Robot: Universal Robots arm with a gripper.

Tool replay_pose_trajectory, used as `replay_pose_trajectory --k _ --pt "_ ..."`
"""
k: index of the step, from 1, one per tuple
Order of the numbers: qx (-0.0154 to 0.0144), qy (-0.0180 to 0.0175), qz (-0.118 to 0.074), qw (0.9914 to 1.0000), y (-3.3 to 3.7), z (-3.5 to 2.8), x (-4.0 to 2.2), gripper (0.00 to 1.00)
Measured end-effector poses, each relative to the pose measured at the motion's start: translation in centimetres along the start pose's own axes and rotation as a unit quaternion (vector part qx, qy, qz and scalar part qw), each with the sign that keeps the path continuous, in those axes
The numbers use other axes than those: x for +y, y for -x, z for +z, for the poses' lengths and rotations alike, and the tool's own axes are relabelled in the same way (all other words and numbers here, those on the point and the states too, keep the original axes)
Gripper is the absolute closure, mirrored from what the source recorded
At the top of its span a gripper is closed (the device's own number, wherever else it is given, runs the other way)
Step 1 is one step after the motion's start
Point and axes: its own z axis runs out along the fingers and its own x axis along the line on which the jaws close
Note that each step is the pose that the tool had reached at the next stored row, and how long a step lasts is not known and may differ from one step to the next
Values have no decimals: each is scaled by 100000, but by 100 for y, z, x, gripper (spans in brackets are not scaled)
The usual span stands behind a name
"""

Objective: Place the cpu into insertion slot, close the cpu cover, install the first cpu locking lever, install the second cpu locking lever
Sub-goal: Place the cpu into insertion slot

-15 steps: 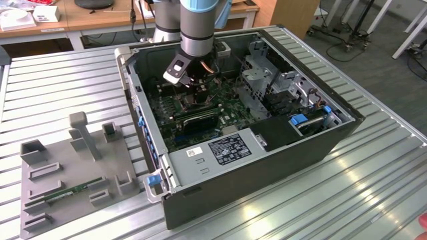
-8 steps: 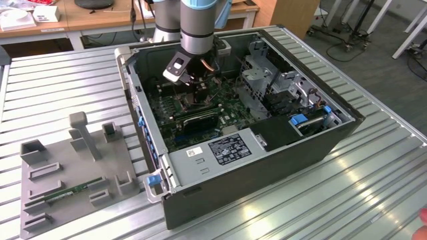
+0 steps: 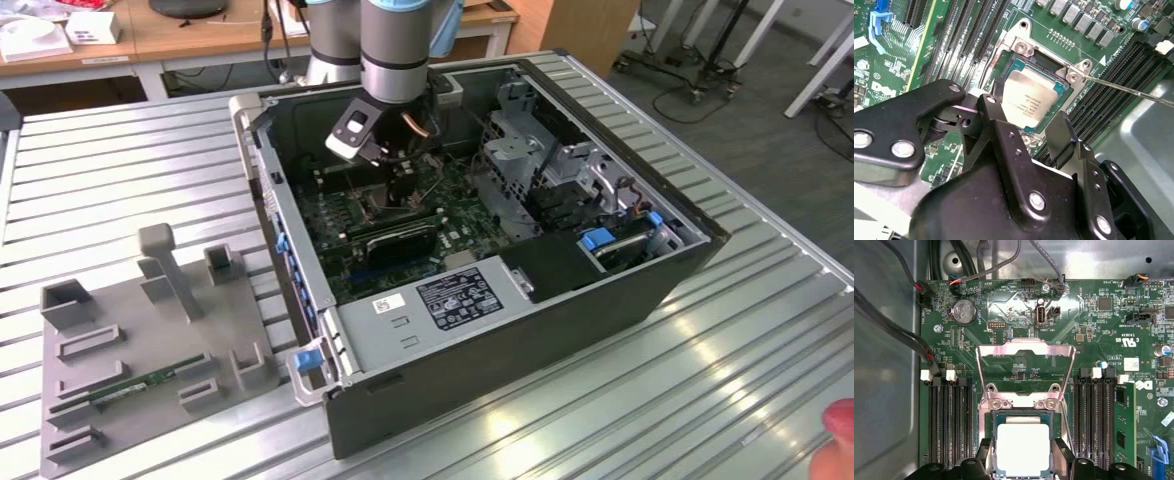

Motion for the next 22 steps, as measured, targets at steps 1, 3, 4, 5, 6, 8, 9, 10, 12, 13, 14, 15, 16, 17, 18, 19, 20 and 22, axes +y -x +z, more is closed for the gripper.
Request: replay_pose_trajectory --k 1,3,4,5,6,8,9,10,12,13,14,15,16,17,18,19,20,22 --pt "-14 -8 -3 100000 0 -2 0 40" --pt "-9 -8 -3 100000 0 -3 0 40" --pt "-9 -6 -2 100000 0 -4 0 40" --pt "-12 -7 -6 100000 0 -5 0 40" --pt "-11 -7 -4 100000 0 -6 0 40" --pt "-3 -14 -4 100000 0 -28 0 40" --pt "-1 -13 -4 100000 -1 -40 1 40" --pt "3 -10 -2 100000 -1 -52 1 40" --pt "6 -9 -1 100000 -2 -75 1 40" --pt "6 -9 -1 100000 -2 -84 1 40" --pt "13 -5 -4 100000 -2 -86 2 40" --pt "14 -5 -3 100000 -2 -86 2 40" --pt "18 -1 -2 100000 -2 -86 2 40" --pt "21 0 -3 100000 -2 -86 2 40" --pt "14 -6 -3 100000 -2 -87 1 40" --pt "9 -7 -5 100000 -2 -87 2 40" --pt "10 -6 -4 100000 -2 -87 1 40" --pt "9 -8 -4 100000 -2 -88 1 47"
